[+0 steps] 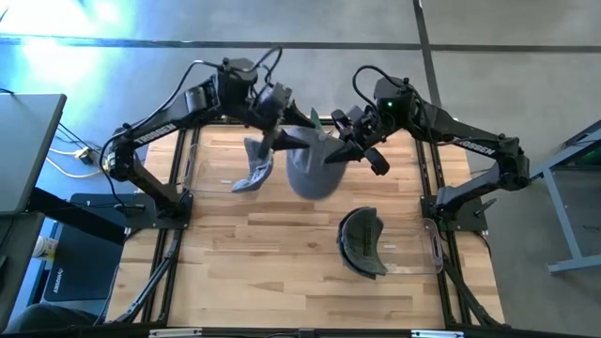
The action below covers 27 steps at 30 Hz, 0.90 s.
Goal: Pick & Place hat
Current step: Put the gray cap into the left transparent bin
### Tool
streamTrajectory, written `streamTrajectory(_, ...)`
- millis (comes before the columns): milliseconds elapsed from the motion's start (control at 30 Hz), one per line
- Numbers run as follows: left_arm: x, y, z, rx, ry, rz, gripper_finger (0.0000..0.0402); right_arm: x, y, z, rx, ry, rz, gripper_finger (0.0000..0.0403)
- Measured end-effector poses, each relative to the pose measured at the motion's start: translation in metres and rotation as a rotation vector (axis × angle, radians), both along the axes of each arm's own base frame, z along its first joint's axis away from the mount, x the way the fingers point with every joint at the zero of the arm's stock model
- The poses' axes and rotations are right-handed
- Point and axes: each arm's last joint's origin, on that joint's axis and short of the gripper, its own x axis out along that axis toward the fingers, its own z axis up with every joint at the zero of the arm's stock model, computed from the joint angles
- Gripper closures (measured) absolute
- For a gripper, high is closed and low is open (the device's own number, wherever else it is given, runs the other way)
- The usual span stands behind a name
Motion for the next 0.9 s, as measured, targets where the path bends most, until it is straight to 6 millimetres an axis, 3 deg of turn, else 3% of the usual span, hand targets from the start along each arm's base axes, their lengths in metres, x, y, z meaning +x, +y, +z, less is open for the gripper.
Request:
streamTrajectory(233, 0.011, -0.029, -0.002, 0.299, -0.009, 0.159, 0.0137, 0.000, -0.002, -0.001, 0.003, 0.011, -0.021, 0.0399)
streamTrajectory(367, 0.019, -0.037, -0.010, 0.351, 0.031, 0.152, 0.0155, 0.000, -0.002, -0.001, 0.002, 0.010, -0.021, 0.0400)
streamTrajectory(533, 0.033, -0.031, -0.030, 0.368, 0.168, 0.286, 0.0178, 0.000, -0.002, -0.001, 0.008, 0.016, -0.021, 0.0399)
streamTrajectory(800, 0.035, -0.032, -0.025, 0.330, 0.111, 0.267, 0.0171, -0.001, 0.000, -0.001, 0.031, 0.023, 0.028, 0.0400)
streamTrajectory(900, 0.026, -0.025, -0.018, 0.293, 0.084, 0.270, 0.0154, -0.001, 0.000, -0.002, 0.033, 0.025, 0.044, 0.0401)
